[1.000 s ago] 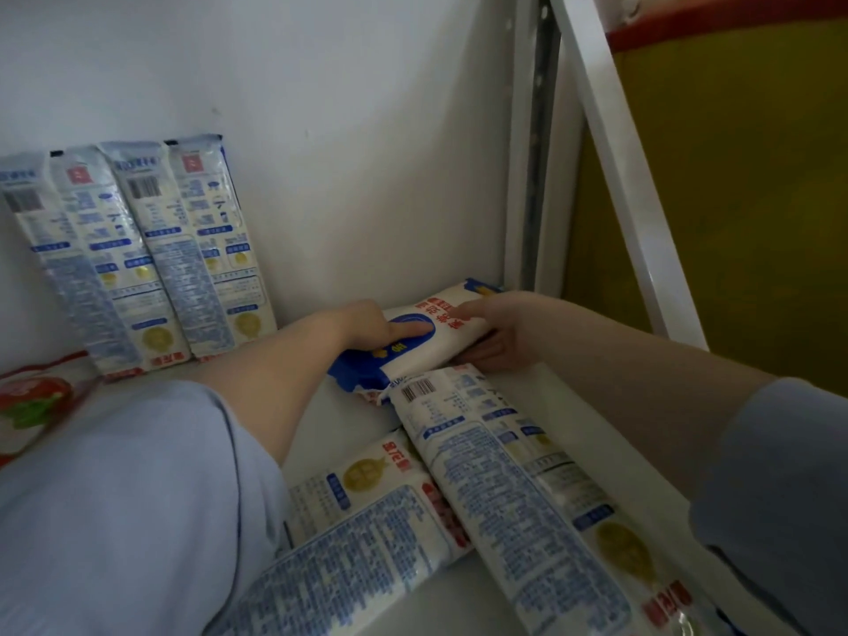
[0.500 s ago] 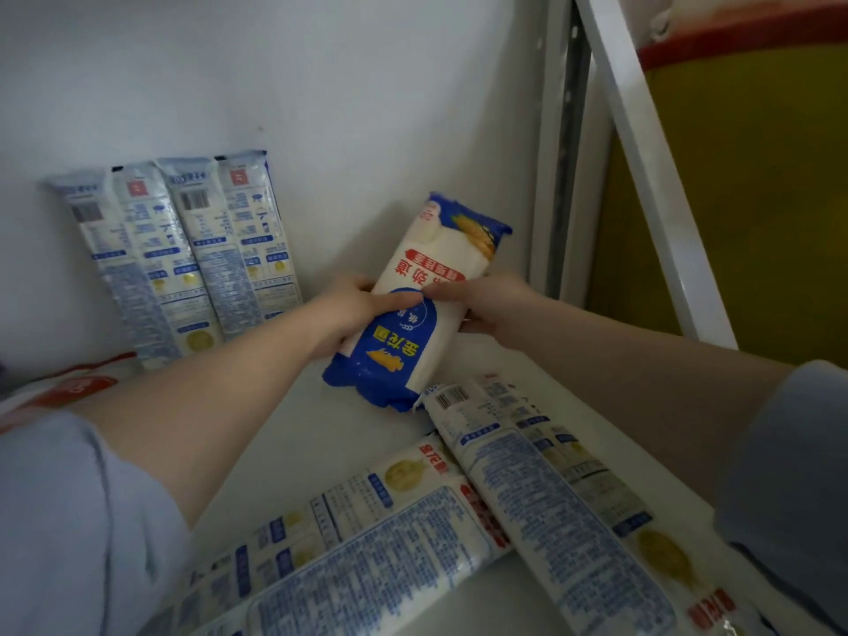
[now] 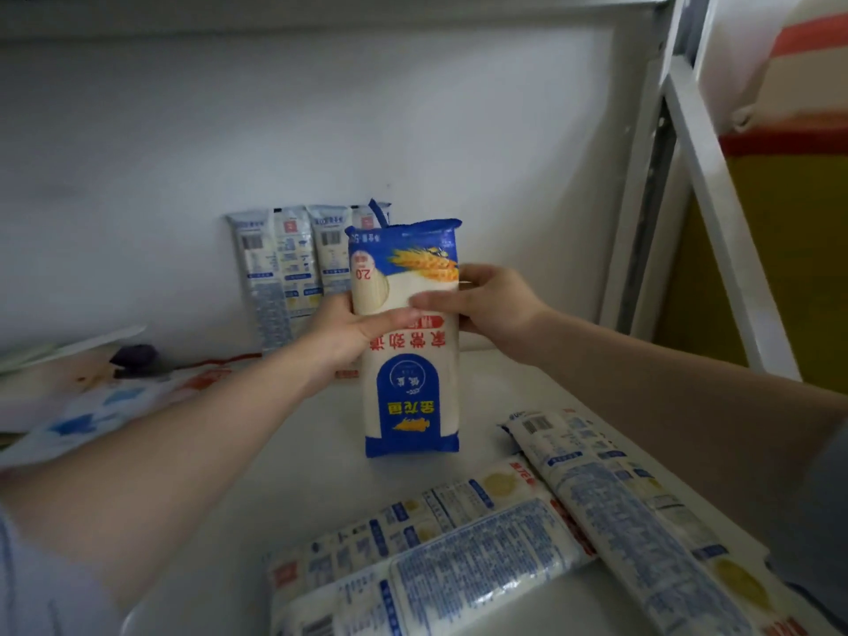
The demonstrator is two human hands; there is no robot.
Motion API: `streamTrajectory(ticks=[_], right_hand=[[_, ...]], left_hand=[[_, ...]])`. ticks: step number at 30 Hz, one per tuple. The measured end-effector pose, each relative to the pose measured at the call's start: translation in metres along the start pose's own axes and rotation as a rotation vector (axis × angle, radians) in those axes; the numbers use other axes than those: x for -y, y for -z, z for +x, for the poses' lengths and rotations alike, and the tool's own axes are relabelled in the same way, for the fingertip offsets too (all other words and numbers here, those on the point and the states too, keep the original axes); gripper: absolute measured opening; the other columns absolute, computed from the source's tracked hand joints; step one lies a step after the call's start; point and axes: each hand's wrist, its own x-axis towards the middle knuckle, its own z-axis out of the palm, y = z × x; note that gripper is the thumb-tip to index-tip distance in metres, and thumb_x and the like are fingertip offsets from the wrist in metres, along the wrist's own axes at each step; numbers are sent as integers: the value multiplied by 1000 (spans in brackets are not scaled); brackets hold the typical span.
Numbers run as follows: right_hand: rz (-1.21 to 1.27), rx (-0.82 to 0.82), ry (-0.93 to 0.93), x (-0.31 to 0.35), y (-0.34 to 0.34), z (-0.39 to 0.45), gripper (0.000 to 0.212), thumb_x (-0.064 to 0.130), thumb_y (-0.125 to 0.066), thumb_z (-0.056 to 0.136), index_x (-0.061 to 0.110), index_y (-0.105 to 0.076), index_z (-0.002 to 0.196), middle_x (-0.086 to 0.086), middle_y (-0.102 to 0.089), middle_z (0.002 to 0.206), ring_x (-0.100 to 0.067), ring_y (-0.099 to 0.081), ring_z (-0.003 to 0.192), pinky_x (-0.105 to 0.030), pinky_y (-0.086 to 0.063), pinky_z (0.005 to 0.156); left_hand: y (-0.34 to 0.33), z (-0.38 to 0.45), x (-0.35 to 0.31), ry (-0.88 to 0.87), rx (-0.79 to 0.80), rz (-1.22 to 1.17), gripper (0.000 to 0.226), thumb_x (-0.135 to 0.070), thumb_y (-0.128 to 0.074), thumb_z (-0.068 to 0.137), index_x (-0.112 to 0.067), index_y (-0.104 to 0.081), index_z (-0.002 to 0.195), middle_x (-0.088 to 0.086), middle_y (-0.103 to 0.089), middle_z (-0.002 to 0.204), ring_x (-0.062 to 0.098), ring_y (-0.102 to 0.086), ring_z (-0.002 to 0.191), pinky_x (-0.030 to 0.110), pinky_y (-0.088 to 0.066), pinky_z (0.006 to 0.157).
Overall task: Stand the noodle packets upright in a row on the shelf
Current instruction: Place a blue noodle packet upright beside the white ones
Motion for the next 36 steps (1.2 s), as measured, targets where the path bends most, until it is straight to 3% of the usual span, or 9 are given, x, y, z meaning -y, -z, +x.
streamTrajectory(ticks=[7, 12, 15, 18, 21, 27, 31, 36], right_hand=[[71, 47, 60, 19, -11, -3, 38, 11, -79, 72, 7, -67, 109, -10, -73, 103, -24, -72, 90, -36, -59, 80], [147, 59, 80, 24, -12, -3, 24, 27, -70, 82, 8, -66, 96, -9, -72, 98, -19, -70, 85, -28, -58, 77], [201, 2, 82, 21, -14, -1, 23, 33, -66, 86, 10, -66, 83, -9, -72, 92, -18, -68, 81, -28, -58, 77], [169, -111, 70, 21, -17, 4, 33, 42, -65, 85, 8, -66, 83, -12, -73, 96, -24, -70, 87, -35, -57, 85], [93, -205, 79, 24, -20, 8, 38, 47, -62, 85, 10, -65, 74, -8, -73, 87, -22, -70, 82, -38, -57, 87], [26, -243, 162, 28, -21, 8, 36, 42, -65, 85, 14, -63, 62, 0, -72, 71, -14, -68, 68, -34, -59, 78], [36, -175, 270, 38, -12, 6, 21, 26, -69, 85, 12, -72, 70, 0, -74, 71, -13, -70, 67, -31, -60, 73], [-19, -180, 297, 39, -9, 7, 31, 28, -65, 88, 3, -70, 70, -4, -73, 72, -12, -68, 66, -27, -60, 68]], left_hand=[[12, -5, -13, -53, -16, -62, 23, -35, -75, 72, -25, -64, 90, -4, -74, 87, 17, -71, 83, 37, -54, 83], [14, -4, -25, -110, -15, -142, 12, -34, -71, 79, -25, -67, 86, -5, -75, 84, 13, -72, 79, 30, -55, 75], [11, -4, -27, -94, -23, -212, 12, -36, -69, 82, -25, -68, 86, -3, -75, 89, 16, -71, 86, 37, -54, 86], [9, -3, -28, -56, -62, -292, 14, -38, -65, 85, -25, -68, 82, -5, -75, 82, 16, -71, 80, 37, -54, 85], [9, -3, -30, -44, -64, -343, 12, -35, -66, 85, -24, -70, 84, -1, -76, 87, 19, -72, 85, 41, -54, 89], [16, -3, -34, -55, -80, -392, 11, -22, -70, 82, -17, -71, 93, 7, -75, 94, 22, -71, 87, 40, -56, 85], [22, -1, -38, -87, -59, -303, 4, -21, -68, 84, -20, -70, 87, 3, -73, 88, 19, -69, 83, 38, -54, 81], [24, -4, -40, -81, -46, -293, 8, -25, -64, 87, -22, -69, 83, 2, -72, 87, 21, -67, 87, 45, -52, 88]])
